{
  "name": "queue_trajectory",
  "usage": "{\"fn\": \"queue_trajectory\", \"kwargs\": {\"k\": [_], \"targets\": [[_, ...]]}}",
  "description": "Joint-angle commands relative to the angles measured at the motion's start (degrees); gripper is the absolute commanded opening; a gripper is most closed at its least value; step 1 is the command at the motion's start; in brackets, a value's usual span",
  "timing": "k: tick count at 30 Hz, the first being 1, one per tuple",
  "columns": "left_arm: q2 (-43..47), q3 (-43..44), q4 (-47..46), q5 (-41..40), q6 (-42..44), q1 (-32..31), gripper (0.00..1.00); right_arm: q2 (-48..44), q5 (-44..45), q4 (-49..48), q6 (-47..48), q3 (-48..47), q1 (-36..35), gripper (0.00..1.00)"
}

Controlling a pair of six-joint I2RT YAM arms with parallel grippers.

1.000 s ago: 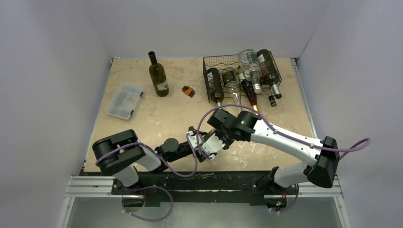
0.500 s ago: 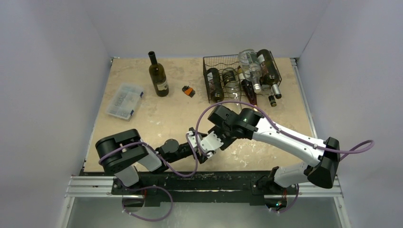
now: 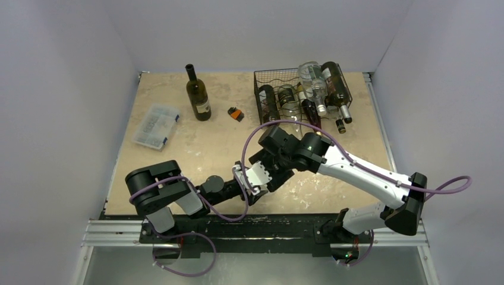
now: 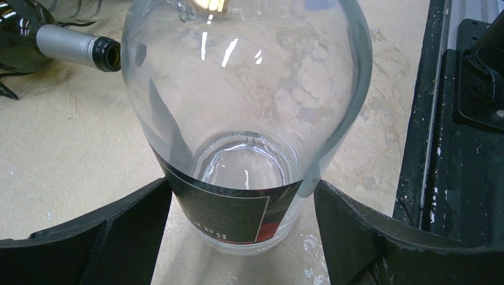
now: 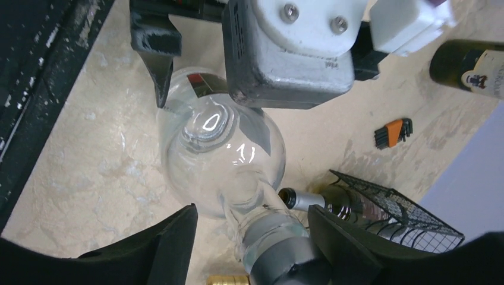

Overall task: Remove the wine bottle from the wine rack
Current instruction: Place the wine bottle at the center of the board.

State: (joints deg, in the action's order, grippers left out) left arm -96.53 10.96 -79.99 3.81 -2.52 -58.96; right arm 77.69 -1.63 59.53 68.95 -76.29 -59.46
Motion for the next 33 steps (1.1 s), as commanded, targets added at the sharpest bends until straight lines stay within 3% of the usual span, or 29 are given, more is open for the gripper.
{"fn": "queue_trajectory", "kwargs": {"k": [1,6,12,16,22,25,29,33], "targets": [[-0.2,-0.8,-1.5,-3.2,-0.8,0.4,0.59,-1.3,-8.2,2.8,-3.0,-5.2,1.4,0.76],[0.2,-1.0,-1.4,-3.2,-1.7,0.4,0.61,-4.0,-16.2,5.2,-4.2,-7.6,5.4,0.86],[1.2,-2.2,-1.5,-3.6,-3.0,0.4,0.7,-9.2,-24.6,3.2,-10.1,-6.3,9.6,0.88],[3.5,-3.1,-0.5,-3.6,-4.0,0.3,0.76,-12.6,-33.6,1.3,-12.5,-4.6,18.7,0.88],[11.7,-2.7,10.8,-3.6,-5.8,0.3,0.85,-18.7,-48.7,-3.0,-14.2,4.3,31.2,0.94],[15.8,-2.0,17.2,-3.4,-5.9,0.3,1.0,-20.4,-55.1,-4.4,-14.6,9.3,36.5,0.94],[20.0,-1.9,23.0,-3.3,-6.1,0.3,1.0,-20.2,-63.0,-5.9,-14.1,16.3,41.8,0.95],[25.1,-1.6,28.4,-2.5,-6.9,0.3,1.0,-20.0,-64.7,-9.2,-15.5,20.0,44.1,0.95]]}}
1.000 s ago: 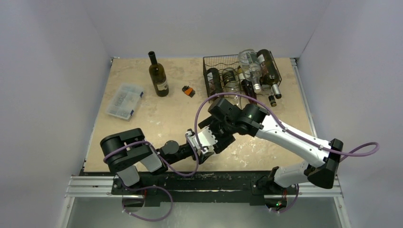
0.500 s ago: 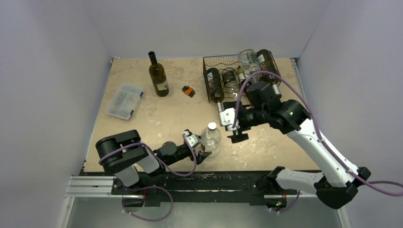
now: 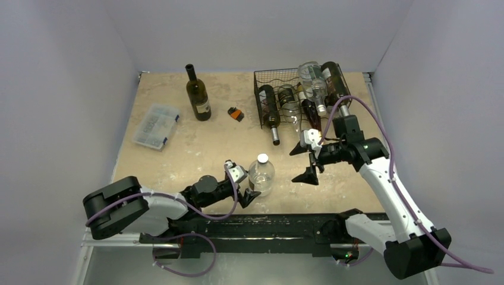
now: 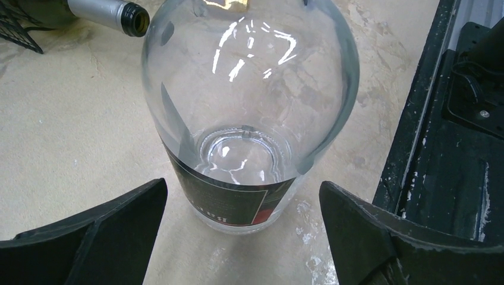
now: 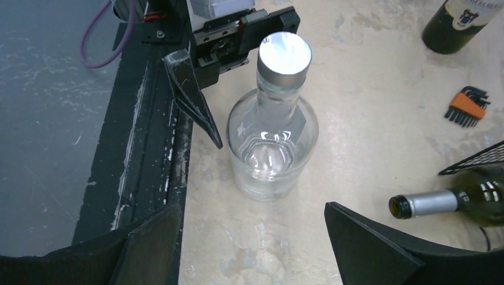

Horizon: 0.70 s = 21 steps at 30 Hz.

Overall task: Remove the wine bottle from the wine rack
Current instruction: Place the wine bottle at the center of the board.

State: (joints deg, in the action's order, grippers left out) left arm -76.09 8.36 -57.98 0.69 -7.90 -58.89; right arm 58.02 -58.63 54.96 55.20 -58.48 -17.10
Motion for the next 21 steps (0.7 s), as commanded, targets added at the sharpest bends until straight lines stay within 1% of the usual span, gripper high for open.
{"fn": "queue_trajectory", "kwargs": {"k": [1,6,9,13,15,18,21], "targets": [[7.0,1.7,9.5,0.8,-2.0,0.3,1.0,-0.4,-8.2,-5.6,-2.4,2.9,2.0,0.95],[20.7,9.1,35.7,1.2,-4.6,0.3,1.0,-1.0,-9.7,-10.2,-5.4,6.7,3.7,0.95],[28.2,12.7,47.0,0.9,-6.7,0.3,1.0,-1.2,-8.7,-11.6,-7.0,7.4,4.4,0.95],[35.7,15.2,54.8,-0.5,-10.5,0.4,1.0,-2.1,-8.3,-12.4,-7.4,8.1,5.7,0.96],[38.4,16.1,57.4,-3.8,-13.9,0.3,1.0,-2.8,-7.7,-12.8,-7.6,8.7,6.2,0.97],[40.6,17.8,62.2,-7.4,-19.1,0.4,1.0,-3.5,-6.9,-13.5,-7.9,9.3,6.9,0.97],[40.9,19.3,65.8,-10.0,-24.0,0.4,1.0,-3.1,-5.9,-13.7,-7.9,9.3,7.5,0.98]]}}
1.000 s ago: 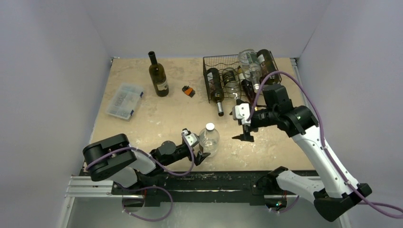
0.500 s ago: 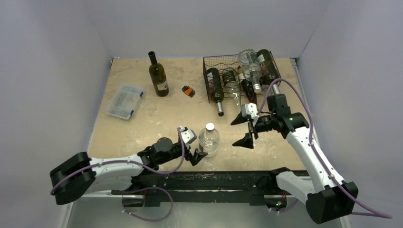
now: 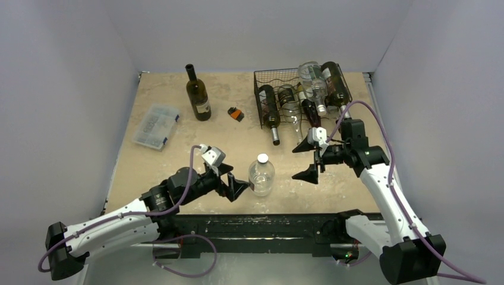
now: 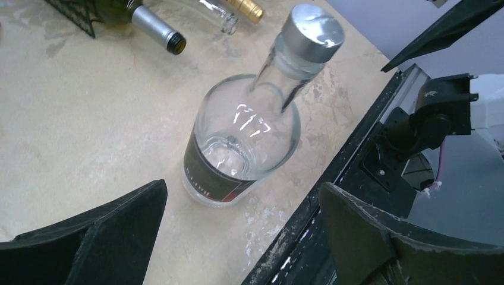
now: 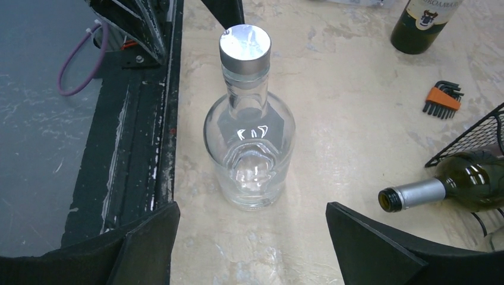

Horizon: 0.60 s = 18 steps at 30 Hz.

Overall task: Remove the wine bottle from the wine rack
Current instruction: Place the wine bottle at the center of the board.

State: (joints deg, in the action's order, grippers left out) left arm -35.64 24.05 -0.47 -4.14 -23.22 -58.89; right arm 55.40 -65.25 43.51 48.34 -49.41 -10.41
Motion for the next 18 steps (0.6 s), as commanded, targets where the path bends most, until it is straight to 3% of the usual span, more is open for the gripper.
{"fn": "queue_trajectory", "kwargs": {"k": [1,11,18], "targets": [[0.2,4.3,8.9,-5.2,-9.0,0.4,1.0,-0.4,1.0,-2.3,-1.0,0.3,1.0,0.98],[-1.8,12.5,16.9,-3.7,-5.4,0.3,0.99,0.8,2.5,-2.4,-0.6,0.5,2.5,0.98],[-4.3,13.7,14.0,0.5,-0.9,0.4,0.96,1.9,3.2,-2.5,-0.2,0.6,2.9,0.99]]}}
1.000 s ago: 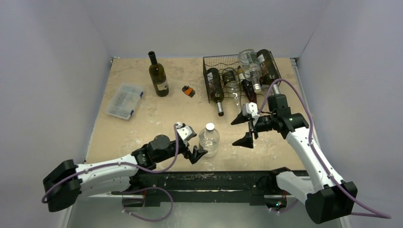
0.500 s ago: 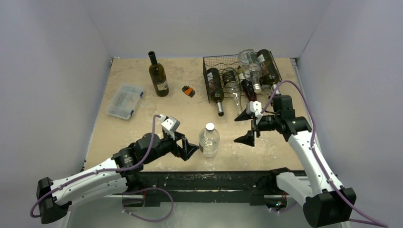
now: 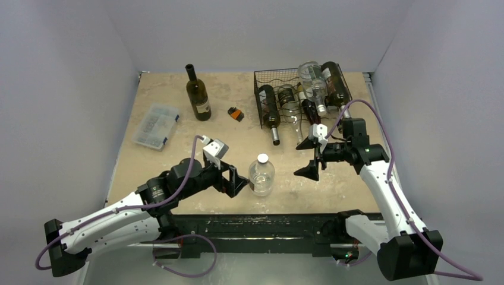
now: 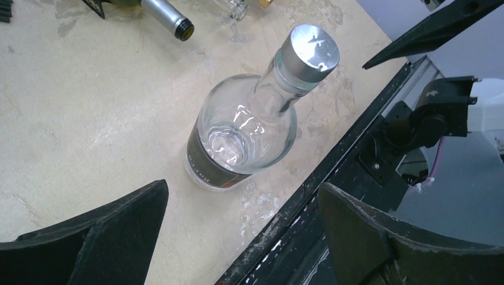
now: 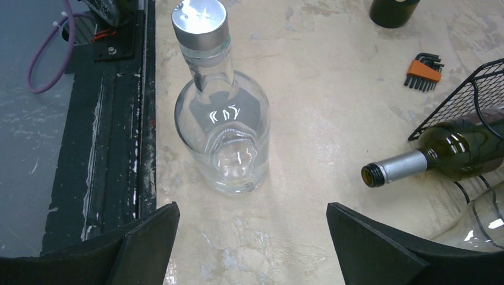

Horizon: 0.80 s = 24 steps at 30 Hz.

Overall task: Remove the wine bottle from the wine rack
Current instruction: Place the wine bottle at the center of the board.

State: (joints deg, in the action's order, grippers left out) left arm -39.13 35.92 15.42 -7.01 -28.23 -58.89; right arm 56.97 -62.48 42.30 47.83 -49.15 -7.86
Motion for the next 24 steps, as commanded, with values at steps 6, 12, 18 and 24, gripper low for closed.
{"fn": "queue_trajectory", "kwargs": {"k": [6,12,18,24], "targets": [[-1.2,-3.8,-16.8,9.9,13.1,0.4,0.94,0.3,0.8,-1.2,0.7,0.4,0.3,0.99],[-3.8,-8.4,-30.7,12.6,23.7,0.4,0.93,0.3,0.7,-1.0,0.9,0.4,0.3,0.99],[-10.0,-7.7,-37.0,13.4,29.9,0.4,0.93,0.2,1.0,-0.8,1.3,0.4,0.3,0.99],[-14.7,-9.1,-44.7,14.1,29.6,0.3,0.93,0.1,1.1,-0.5,1.8,0.3,0.4,0.99]]}}
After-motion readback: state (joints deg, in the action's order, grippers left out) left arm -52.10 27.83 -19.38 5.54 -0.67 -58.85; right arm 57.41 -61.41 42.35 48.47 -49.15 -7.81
